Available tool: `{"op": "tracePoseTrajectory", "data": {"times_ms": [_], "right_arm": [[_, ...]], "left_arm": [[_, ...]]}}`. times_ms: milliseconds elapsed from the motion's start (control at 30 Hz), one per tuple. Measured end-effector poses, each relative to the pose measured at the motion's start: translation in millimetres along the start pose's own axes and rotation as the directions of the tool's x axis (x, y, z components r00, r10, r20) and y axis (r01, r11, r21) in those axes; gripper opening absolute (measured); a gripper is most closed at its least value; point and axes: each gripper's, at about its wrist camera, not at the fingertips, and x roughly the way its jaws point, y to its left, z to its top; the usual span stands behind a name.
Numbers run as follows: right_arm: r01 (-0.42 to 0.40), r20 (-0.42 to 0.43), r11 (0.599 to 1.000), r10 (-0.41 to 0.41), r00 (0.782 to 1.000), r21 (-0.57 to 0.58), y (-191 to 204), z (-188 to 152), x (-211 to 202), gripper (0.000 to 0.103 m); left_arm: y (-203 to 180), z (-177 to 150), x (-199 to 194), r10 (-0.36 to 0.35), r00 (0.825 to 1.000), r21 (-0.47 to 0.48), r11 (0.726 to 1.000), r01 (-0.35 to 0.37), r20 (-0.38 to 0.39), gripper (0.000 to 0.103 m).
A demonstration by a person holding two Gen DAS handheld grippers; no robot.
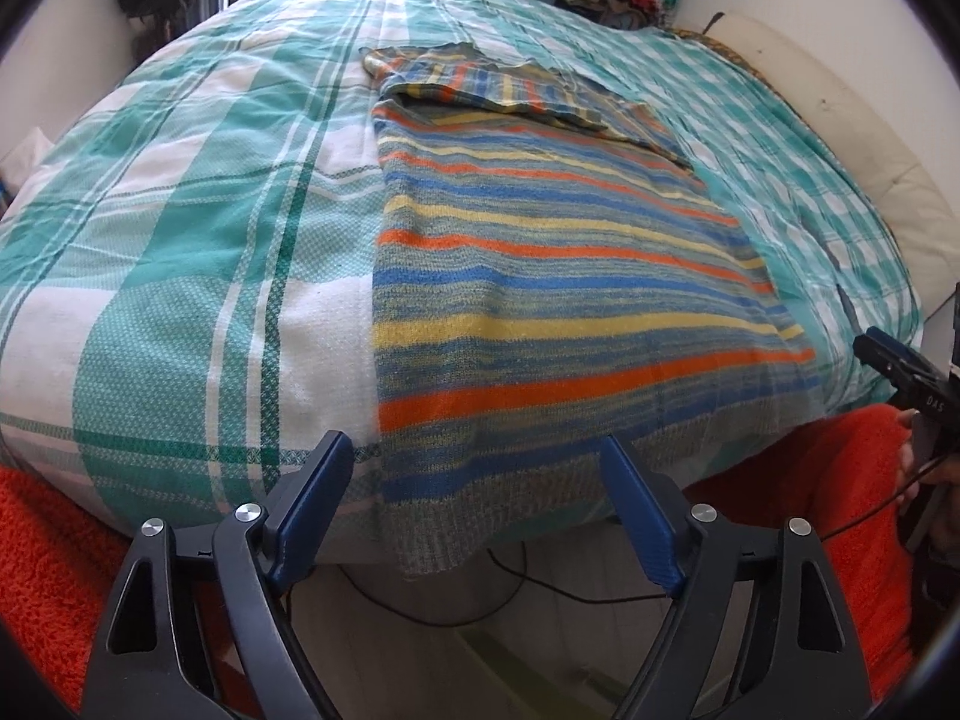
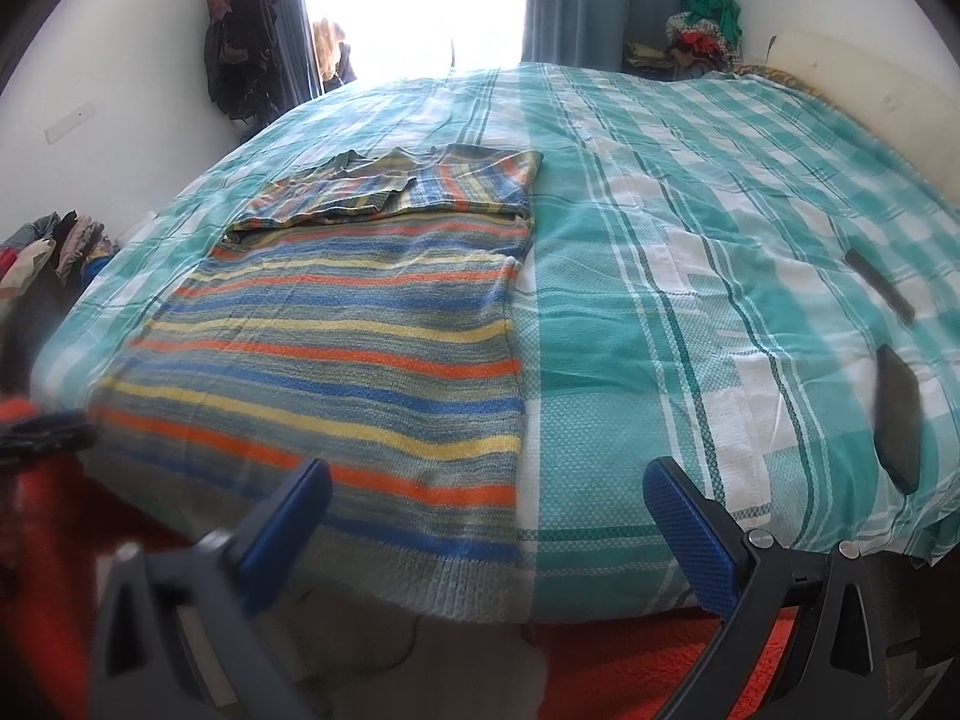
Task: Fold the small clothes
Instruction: 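Move both grippers to the sweater hem and grasp it, then lift the hem with both grippers, fold it onto the collar, and release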
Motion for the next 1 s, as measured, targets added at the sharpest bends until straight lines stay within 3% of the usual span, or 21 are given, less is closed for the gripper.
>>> {"op": "tracePoseTrajectory", "data": {"times_ms": [133,233,300,367,467,533,633,667,733,800,1000], "right_arm": [[-0.036,-0.016,0.999,0.036,0.999,0.012,-4.3,2.8,-6.4,0.102],[-0.071,-0.150,0.997,0.073,0.986,0.022,-12.1,-0.3,4.4,0.102],[-0.102,-0.233,0.994,0.109,0.966,0.042,-18.7,-7.0,15.5,0.086],[-0.143,-0.273,0.986,0.160,0.949,0.080,-24.1,-12.4,24.5,0.081],[-0.199,-0.307,0.975,0.219,0.926,0.094,-21.8,-13.6,39.7,0.078],[-0.206,-0.324,0.973,0.230,0.918,0.106,-20.0,-13.1,52.2,0.076],[-0.201,-0.373,0.972,0.233,0.898,0.124,-18.0,-17.0,68.5,0.071],[-0.201,-0.385,0.972,0.232,0.893,0.120,-16.4,-17.6,71.2,0.066],[-0.206,-0.390,0.971,0.237,0.890,0.119,-15.2,-17.9,72.3,0.043],[-0.215,-0.389,0.967,0.253,0.886,0.138,-17.3,-17.3,71.1,0.010],[-0.211,-0.375,0.969,0.244,0.894,0.129,-16.7,-12.9,60.7,0.008]], "left_arm": [[0.7,0.1,7.7,-0.017,0.999,-0.005,1.000,0.017,-0.037,0.072],[-3.0,-2.4,15.6,-0.010,0.997,0.010,1.000,0.011,-0.073,0.072],[-9.2,-5.2,19.2,-0.009,0.996,0.043,0.999,0.013,-0.089,0.072],[-14.7,-6.4,23.2,0.001,0.995,0.072,0.997,0.006,-0.103,0.067],[-12.2,-5.0,27.8,0.009,0.993,0.056,0.998,-0.002,-0.121,0.045],[-4.6,-4.0,27.6,-0.010,0.991,0.017,1.000,0.012,-0.130,0.021],[4.7,-4.9,26.4,-0.039,0.989,-0.029,0.999,0.036,-0.141,0.009],[3.9,-5.8,25.1,-0.035,0.990,-0.026,0.999,0.031,-0.140,0.008],[-1.2,-6.5,23.0,-0.008,0.990,-0.001,1.000,0.008,-0.138,0.007],[-6.9,-6.1,22.1,0.019,0.990,0.023,1.000,-0.016,-0.137,0.006],[-8.0,-4.5,20.7,0.038,0.989,0.040,0.999,-0.033,-0.142,0.006]]}}
